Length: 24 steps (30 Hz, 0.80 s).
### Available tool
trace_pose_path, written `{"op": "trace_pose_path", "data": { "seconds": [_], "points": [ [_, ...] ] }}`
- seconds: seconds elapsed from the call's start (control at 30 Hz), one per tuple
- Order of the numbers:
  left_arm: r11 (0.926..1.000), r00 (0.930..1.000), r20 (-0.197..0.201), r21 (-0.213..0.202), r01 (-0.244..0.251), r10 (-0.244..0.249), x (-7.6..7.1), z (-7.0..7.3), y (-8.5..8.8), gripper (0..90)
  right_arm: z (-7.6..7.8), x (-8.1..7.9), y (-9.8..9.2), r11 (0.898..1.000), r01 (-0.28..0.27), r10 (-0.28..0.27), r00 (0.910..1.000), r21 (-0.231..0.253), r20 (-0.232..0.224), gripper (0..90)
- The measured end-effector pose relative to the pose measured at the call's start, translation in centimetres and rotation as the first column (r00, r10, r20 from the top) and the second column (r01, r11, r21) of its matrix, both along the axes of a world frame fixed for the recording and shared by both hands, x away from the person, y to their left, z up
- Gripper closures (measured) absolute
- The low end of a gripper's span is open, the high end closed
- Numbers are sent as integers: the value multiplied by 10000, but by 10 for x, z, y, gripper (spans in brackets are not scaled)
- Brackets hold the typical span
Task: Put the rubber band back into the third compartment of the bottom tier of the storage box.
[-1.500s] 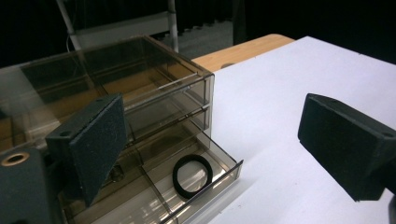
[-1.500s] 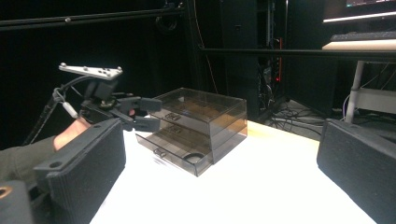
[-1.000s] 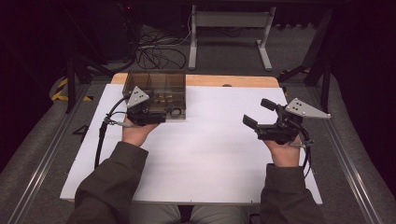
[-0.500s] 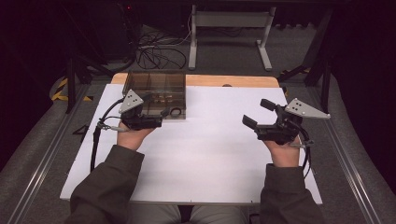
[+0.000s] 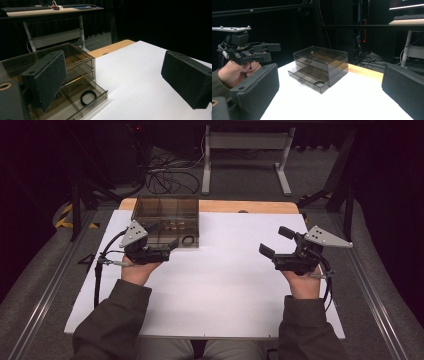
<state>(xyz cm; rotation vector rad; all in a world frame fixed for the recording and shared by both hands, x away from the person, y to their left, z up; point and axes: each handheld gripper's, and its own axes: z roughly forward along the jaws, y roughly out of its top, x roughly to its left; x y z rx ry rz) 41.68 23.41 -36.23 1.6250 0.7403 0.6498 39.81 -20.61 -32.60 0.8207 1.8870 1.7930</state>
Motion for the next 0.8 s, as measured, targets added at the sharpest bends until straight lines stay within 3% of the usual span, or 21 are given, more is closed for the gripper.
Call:
{"op": "trace_pose_path", "data": {
  "seconds": [0.37, 0.8],
  "points": [
    [9999, 9999, 102, 70, 128, -129, -12, 1, 5, 69, -3, 2, 2, 10000, 0, -1, 9999, -84, -121, 18],
    [9997, 9996, 287, -232, 90, -83, -29, 7, 20, 69, -5, 2, 0, 10000, 99, -99, 9998, -12, -183, 14]
  ]
}}
